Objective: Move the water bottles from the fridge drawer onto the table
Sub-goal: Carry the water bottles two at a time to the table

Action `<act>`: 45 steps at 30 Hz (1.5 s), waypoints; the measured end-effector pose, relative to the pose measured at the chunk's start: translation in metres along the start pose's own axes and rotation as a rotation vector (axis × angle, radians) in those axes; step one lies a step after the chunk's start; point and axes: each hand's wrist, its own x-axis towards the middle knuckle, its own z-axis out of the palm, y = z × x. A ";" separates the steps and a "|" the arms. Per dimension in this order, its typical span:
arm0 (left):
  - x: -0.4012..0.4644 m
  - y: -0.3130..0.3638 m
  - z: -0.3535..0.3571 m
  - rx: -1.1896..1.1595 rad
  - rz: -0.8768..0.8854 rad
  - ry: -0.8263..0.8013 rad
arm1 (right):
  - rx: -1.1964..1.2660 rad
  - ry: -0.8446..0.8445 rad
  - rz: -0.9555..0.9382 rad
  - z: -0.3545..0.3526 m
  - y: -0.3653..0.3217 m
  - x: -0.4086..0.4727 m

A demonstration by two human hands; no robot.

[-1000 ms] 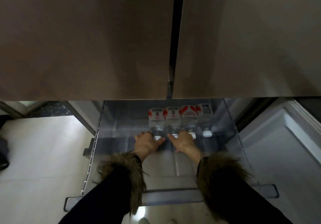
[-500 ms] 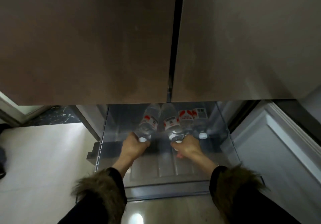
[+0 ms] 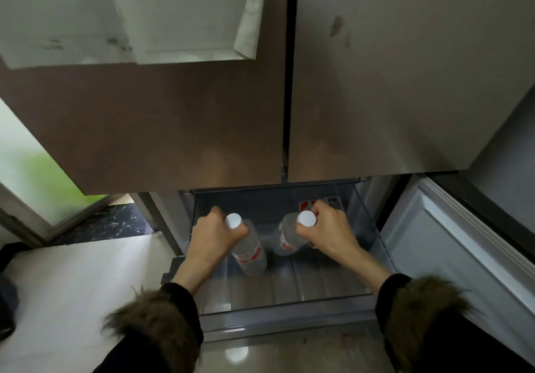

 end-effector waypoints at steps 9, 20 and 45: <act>-0.008 -0.009 0.030 -0.265 0.097 0.007 | -0.027 0.061 -0.098 0.018 -0.007 -0.001; -0.010 -0.028 0.048 -0.274 0.233 -0.122 | 0.050 -0.329 -0.245 0.021 0.008 -0.002; -0.065 -0.045 -0.037 -0.408 0.294 0.211 | 0.081 0.028 -0.432 0.008 -0.041 -0.053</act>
